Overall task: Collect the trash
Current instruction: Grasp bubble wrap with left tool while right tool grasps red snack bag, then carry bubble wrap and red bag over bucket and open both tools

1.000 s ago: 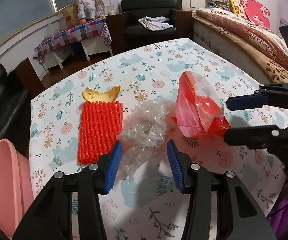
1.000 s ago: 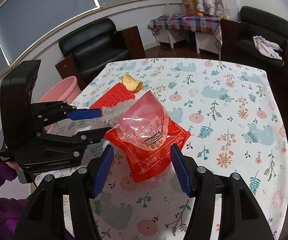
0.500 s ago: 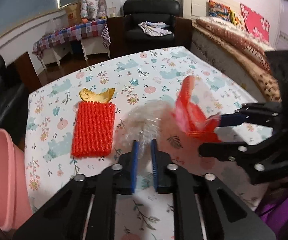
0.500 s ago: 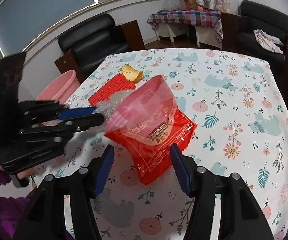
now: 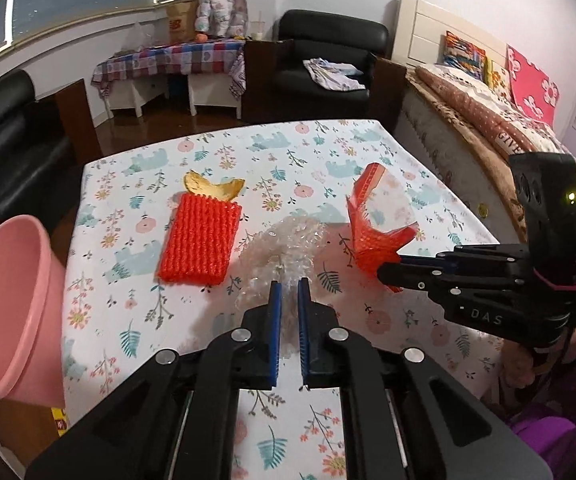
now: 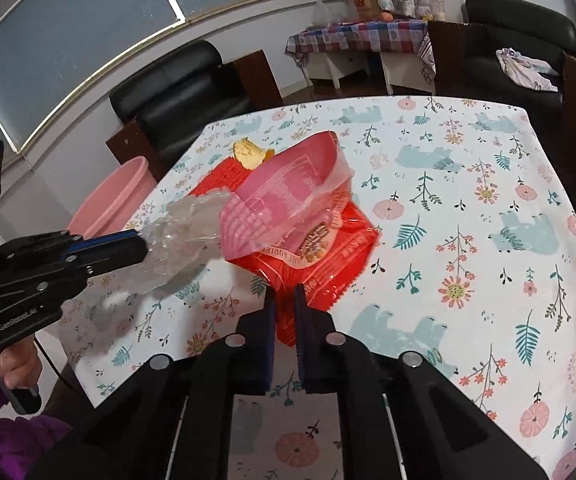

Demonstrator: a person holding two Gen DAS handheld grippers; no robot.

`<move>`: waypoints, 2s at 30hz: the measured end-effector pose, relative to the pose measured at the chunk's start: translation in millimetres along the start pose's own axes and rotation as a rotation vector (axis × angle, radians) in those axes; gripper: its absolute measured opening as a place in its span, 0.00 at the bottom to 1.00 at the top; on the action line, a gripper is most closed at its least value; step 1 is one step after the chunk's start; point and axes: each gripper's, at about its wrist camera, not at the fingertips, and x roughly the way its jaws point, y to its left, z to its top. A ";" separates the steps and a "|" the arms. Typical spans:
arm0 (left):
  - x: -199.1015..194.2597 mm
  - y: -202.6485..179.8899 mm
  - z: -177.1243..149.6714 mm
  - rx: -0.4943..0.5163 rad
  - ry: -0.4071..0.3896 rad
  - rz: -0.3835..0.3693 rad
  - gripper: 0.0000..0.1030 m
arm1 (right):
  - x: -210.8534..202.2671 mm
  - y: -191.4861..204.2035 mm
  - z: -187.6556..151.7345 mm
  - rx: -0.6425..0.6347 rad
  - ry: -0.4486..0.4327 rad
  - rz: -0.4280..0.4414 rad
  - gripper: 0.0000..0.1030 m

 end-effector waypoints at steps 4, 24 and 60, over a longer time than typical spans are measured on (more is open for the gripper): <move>-14.9 -0.1 0.0 -0.034 -0.028 0.027 0.07 | -5.9 -0.3 0.6 0.007 -0.032 0.024 0.05; -108.5 67.5 10.7 -0.193 -0.250 0.173 0.07 | -35.7 16.4 17.2 0.031 -0.135 0.077 0.04; -163.7 225.9 -18.9 -0.525 -0.408 0.368 0.07 | 125.6 254.1 148.6 -0.177 0.078 0.360 0.04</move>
